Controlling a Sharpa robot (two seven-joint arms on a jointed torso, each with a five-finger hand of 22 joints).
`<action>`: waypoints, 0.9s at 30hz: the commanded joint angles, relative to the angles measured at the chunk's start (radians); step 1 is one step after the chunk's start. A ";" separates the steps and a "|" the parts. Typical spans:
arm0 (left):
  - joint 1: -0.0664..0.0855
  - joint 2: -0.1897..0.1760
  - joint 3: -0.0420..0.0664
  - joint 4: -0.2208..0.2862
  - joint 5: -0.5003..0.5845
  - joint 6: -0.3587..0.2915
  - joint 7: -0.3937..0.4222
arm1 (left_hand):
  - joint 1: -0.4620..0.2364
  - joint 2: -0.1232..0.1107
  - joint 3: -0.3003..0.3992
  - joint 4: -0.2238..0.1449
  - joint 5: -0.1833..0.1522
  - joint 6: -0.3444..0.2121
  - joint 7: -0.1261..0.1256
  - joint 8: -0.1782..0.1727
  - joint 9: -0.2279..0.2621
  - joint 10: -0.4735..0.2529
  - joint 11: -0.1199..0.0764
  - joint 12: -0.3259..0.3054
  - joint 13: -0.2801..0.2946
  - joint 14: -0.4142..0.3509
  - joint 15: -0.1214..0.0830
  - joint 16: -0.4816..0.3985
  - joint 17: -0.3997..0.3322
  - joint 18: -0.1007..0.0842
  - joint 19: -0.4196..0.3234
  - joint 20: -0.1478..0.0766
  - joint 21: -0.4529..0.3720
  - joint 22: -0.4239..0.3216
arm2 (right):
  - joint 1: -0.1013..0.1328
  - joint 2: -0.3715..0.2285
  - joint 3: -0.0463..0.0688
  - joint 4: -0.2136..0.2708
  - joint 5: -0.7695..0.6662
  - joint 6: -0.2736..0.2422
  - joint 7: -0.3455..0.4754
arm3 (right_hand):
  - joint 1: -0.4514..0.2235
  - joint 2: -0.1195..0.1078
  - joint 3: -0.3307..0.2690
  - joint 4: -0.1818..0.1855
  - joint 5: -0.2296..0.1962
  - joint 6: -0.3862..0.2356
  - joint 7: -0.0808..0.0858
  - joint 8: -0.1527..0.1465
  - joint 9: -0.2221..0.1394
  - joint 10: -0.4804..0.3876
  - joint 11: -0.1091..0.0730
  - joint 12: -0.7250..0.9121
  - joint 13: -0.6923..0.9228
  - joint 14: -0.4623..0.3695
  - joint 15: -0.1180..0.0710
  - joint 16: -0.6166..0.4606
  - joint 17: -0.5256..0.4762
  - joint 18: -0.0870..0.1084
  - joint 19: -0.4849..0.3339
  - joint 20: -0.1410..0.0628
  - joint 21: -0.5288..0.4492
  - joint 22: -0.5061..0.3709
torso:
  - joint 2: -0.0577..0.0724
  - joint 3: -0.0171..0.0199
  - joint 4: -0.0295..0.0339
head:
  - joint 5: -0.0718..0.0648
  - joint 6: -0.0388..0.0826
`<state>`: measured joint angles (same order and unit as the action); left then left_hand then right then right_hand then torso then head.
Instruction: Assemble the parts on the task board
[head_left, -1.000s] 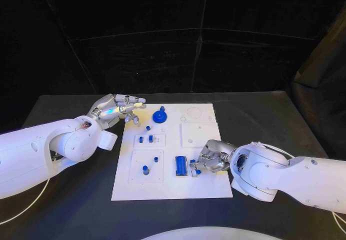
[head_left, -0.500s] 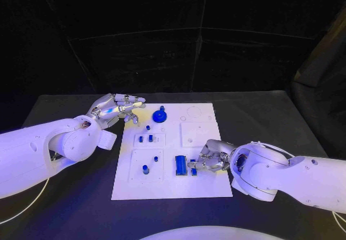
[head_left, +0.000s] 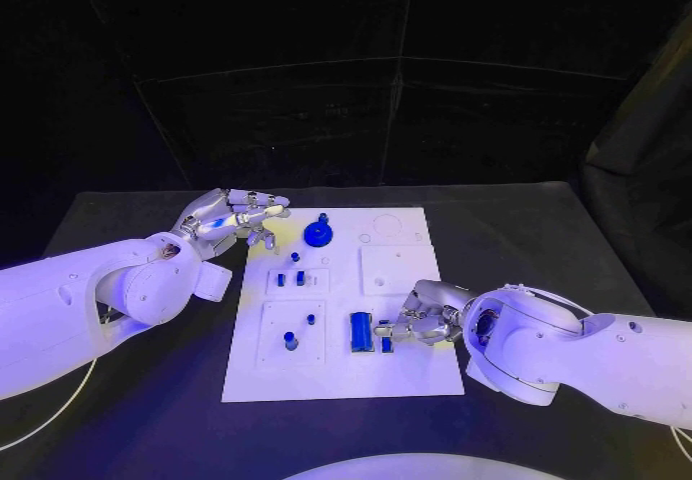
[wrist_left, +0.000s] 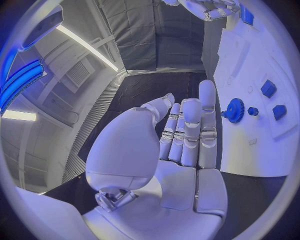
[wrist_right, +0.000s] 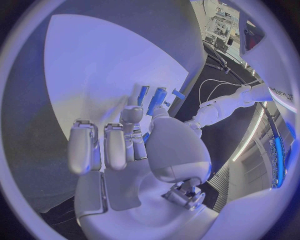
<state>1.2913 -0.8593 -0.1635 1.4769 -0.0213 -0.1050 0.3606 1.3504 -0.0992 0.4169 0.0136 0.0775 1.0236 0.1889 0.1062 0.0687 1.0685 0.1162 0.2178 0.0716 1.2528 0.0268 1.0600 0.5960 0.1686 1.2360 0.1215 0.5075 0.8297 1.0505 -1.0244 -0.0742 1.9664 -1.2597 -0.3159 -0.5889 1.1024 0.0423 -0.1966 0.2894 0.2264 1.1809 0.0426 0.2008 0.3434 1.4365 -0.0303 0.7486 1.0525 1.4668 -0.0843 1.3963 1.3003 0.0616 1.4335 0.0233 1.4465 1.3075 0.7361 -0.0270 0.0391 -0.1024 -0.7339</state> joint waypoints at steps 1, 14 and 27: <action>0.001 0.001 0.001 0.001 0.003 0.011 0.004 | -0.008 0.003 -0.003 0.003 0.002 -0.010 0.000 0.006 0.000 -0.006 0.000 0.003 -0.001 -0.010 0.000 0.001 -0.001 0.013 -0.003 0.003 -0.006 -0.001 | 0.001 -0.007 0.000 -0.006 -0.004 -0.023 0.034 | 0.023 -0.011 -0.007 -0.008 0.011 -0.003 0.004 -0.010 -0.001 -0.005 0.003 -0.034 -0.018 0.052 -0.005 -0.013 -0.022 -0.007 -0.007 0.002 -0.006 0.037 | 0.000 -0.0011 0.0011 | -0.002 0.003; 0.001 0.005 0.000 -0.014 0.003 -0.014 0.037 | -0.014 -0.007 -0.019 0.008 0.002 -0.015 -0.001 0.019 0.000 -0.024 0.006 0.012 -0.005 -0.161 0.012 -0.153 -0.130 0.011 -0.109 0.013 -0.089 -0.046 | 0.027 -0.021 0.001 -0.192 0.582 -0.146 0.692 | 0.418 -0.014 0.030 -0.106 0.029 -0.192 0.131 -0.123 -0.075 -0.313 0.128 -0.622 -0.520 -0.271 0.114 -0.894 -0.828 0.118 -0.497 0.105 -0.713 -0.741 | -0.020 -0.0105 -0.0054 | -0.005 0.043; -0.015 0.062 0.001 -0.120 0.082 -0.113 0.146 | -0.012 -0.005 -0.061 0.036 0.001 -0.035 0.002 -0.004 -0.004 -0.024 0.041 -0.066 -0.009 -0.299 0.102 -0.724 -0.402 0.014 -0.433 0.126 -0.438 -0.338 | 0.064 0.129 0.026 -0.499 0.914 -0.045 1.029 | 0.459 0.013 0.027 -0.176 -0.048 -0.237 0.149 -0.137 -0.195 -0.371 0.182 -0.682 -0.914 -0.377 0.207 -1.302 -1.132 0.124 -0.538 0.203 -1.116 -1.025 | -0.039 -0.0106 -0.0158 | 0.004 0.137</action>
<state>1.2767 -0.8015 -0.1638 1.3652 0.0100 -0.1620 0.4340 1.3406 -0.1091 0.3581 0.0497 0.0775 0.9946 0.1927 0.1037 0.0663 1.0431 0.1524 0.1537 0.0628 0.9526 0.1240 0.3439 0.1975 0.1689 0.8087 0.2439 0.0770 0.4967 1.1125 -0.9017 -0.0490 1.4832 -0.4749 -0.4016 0.2917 1.5666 0.0524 -0.1687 0.1173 0.1854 0.9500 0.1930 0.0657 0.1535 1.0719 0.1544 0.0674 0.1498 1.0896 0.1154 0.1018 0.1780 0.1713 0.8957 0.2220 0.3418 0.2904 0.7018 -0.0388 0.0257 -0.0983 -0.6162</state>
